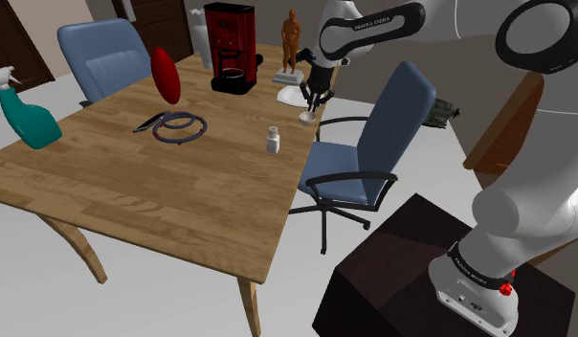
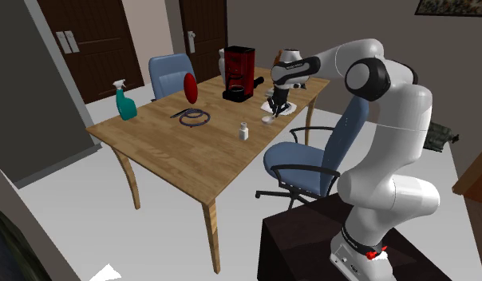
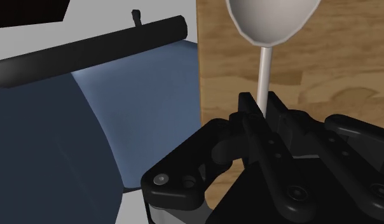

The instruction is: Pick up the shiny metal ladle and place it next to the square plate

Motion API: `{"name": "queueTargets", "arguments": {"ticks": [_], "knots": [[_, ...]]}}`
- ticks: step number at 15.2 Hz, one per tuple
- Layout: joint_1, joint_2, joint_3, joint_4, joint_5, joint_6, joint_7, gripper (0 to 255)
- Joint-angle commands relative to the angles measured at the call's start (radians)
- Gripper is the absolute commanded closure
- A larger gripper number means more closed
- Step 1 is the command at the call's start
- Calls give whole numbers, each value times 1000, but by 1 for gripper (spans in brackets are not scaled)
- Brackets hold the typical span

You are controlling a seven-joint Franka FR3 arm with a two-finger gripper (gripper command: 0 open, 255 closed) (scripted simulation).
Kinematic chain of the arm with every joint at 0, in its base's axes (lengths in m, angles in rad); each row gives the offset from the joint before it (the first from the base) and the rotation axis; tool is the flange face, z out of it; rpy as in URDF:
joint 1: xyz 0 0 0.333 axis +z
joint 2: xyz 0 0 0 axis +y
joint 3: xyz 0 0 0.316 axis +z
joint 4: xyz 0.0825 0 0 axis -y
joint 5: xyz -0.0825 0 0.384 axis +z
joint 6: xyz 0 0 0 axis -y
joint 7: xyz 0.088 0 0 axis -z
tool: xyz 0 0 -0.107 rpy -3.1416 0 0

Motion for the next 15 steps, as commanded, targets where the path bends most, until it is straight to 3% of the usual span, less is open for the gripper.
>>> {"name": "queueTargets", "arguments": {"ticks": [1, 15], "knots": [[1, 8, -3, -16, -6, 24, 1, 255], [16, 75, -27, -91, -49, 156, 20, 255]]}}
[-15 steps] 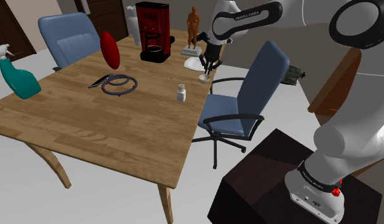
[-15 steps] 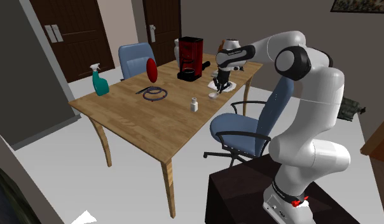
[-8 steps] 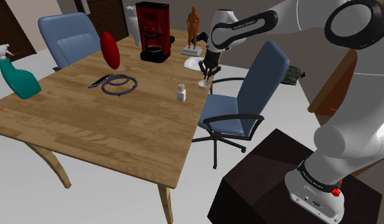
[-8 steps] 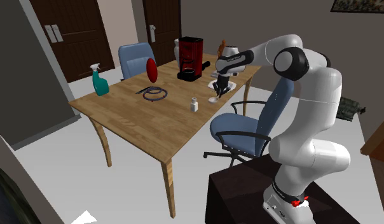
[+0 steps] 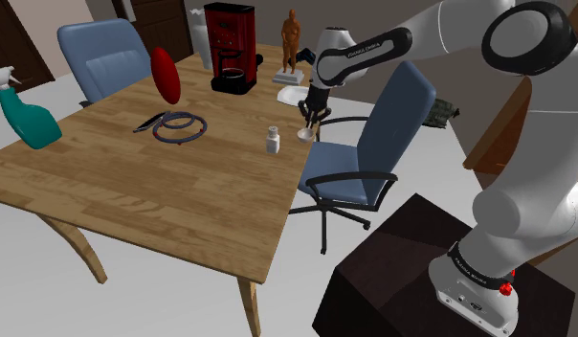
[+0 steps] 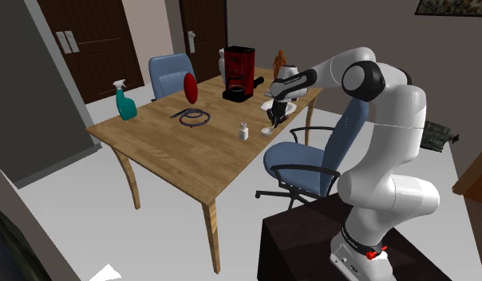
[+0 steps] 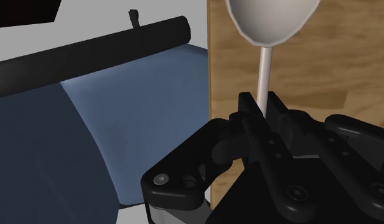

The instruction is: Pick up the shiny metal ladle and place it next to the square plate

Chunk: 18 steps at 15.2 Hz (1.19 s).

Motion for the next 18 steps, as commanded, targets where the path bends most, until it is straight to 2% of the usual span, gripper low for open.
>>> {"name": "queueTargets", "arguments": {"ticks": [1, 6, 7, 12, 16, 18], "knots": [[1, 1, -1, -2, -1, 4, 1, 255], [1, 1, -1, -2, -1, 4, 1, 255], [1, 1, -1, -2, -1, 4, 1, 0], [1, 1, -1, -2, -1, 4, 1, 0], [-24, -66, 21, 37, 41, -95, -26, 0], [-24, -66, 21, 37, 42, -95, -26, 0]]}}
